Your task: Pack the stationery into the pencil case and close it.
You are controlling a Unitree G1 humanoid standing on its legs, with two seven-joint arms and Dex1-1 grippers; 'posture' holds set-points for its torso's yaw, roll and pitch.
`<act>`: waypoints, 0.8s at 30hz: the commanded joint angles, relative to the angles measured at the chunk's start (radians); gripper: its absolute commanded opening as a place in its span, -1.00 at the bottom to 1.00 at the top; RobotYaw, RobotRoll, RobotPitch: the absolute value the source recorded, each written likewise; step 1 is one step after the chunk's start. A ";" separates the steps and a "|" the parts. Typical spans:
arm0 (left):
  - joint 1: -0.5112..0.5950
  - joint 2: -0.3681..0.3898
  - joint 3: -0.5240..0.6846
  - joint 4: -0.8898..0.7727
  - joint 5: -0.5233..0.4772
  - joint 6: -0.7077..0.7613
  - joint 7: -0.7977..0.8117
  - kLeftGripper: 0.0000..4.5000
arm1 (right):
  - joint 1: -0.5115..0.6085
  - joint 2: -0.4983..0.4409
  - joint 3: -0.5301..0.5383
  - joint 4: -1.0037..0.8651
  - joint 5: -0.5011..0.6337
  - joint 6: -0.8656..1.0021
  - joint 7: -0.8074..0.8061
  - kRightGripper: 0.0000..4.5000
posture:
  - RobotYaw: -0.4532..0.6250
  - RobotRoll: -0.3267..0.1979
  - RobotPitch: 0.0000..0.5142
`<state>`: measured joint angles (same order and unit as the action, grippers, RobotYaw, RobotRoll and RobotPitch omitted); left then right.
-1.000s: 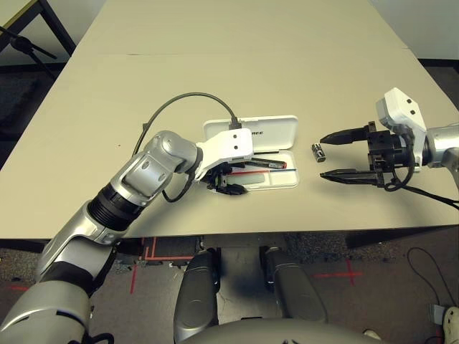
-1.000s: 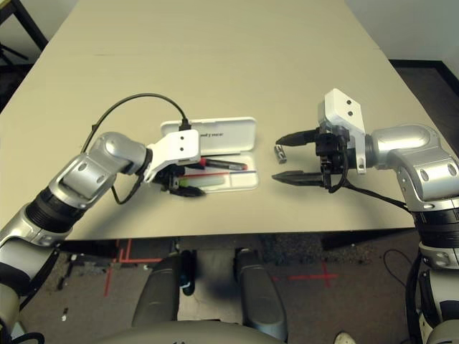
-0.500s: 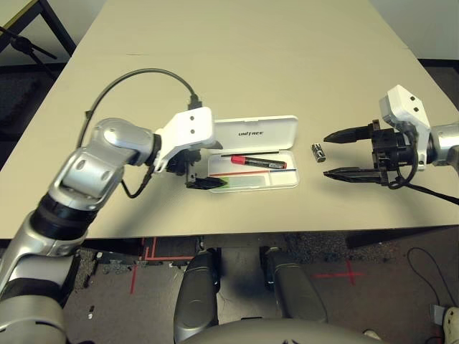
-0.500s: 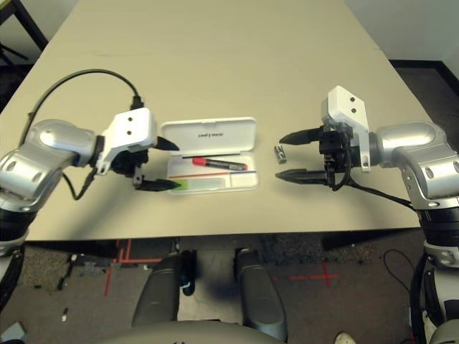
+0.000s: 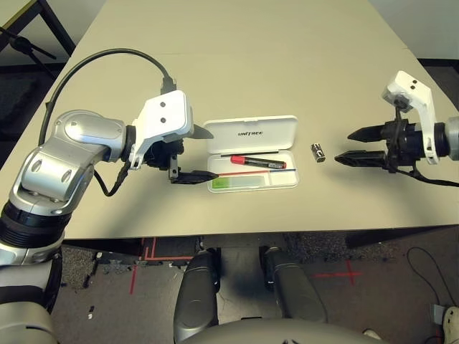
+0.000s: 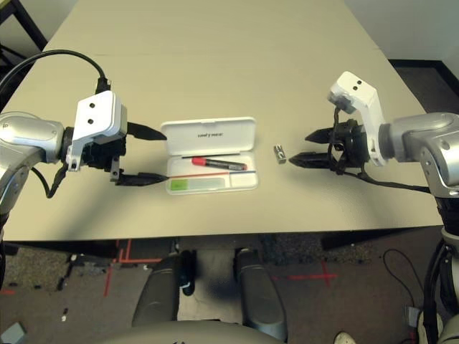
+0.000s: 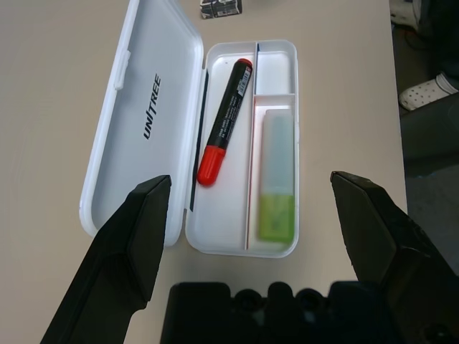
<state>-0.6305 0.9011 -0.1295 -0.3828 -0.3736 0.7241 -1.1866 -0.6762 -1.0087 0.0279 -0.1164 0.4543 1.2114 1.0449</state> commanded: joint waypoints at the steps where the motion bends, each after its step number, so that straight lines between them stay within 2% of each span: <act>1: -0.015 -0.010 -0.019 -0.010 -0.008 -0.004 0.006 0.99 | -0.023 0.028 0.021 0.000 -0.019 0.080 -0.098 1.00 | -0.20 0.25 -0.25; 13: 0.001 -0.033 -0.032 -0.018 0.000 -0.017 0.026 0.99 | -0.028 0.217 0.067 0.123 -0.080 0.091 -0.307 1.00 | -0.15 0.25 -0.25; 24: 0.024 -0.021 -0.020 -0.042 -0.006 -0.009 0.050 0.99 | -0.070 0.320 0.143 0.263 -0.134 -0.020 -0.331 1.00 | -0.07 0.25 -0.26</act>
<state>-0.6172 0.8737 -0.1435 -0.3936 -0.3730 0.7123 -1.1435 -0.7465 -0.6912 0.1495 0.1265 0.3373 1.2070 0.7162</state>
